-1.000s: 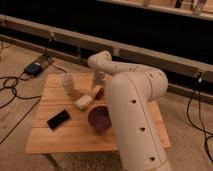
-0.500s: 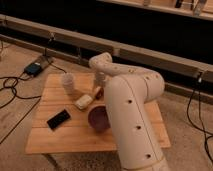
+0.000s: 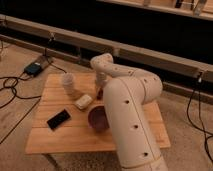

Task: Place the pepper on the white sponge

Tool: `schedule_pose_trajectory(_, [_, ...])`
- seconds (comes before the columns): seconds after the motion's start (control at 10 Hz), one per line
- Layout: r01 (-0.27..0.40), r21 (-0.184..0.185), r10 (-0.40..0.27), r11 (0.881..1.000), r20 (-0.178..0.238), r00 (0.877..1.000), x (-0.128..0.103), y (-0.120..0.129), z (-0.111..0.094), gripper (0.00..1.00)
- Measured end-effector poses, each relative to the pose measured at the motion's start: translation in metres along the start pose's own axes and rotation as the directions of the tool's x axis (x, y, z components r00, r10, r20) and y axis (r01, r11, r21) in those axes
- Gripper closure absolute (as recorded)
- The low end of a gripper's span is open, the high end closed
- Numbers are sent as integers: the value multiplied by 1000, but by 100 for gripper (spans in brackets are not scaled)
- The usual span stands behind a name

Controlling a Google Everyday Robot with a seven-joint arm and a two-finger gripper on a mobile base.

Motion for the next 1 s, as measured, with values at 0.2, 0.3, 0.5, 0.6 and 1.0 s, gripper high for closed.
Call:
schedule_pose_trajectory(0.2, [14, 3, -14, 1000, -4, 1000, 3, 4, -11, 100])
schedule_pose_trajectory(0.3, [25, 6, -25, 1000, -4, 1000, 5, 7, -19, 100])
schedule_pose_trajectory(0.5, [68, 15, -68, 998, -9, 998, 16, 19, -40, 100])
schedule_pose_trajectory(0.6, [102, 18, -102, 995, -17, 995, 27, 31, -51, 100])
schedule_pose_trajectory(1.0, [211, 14, -210, 977, -46, 977, 66, 68, -67, 100])
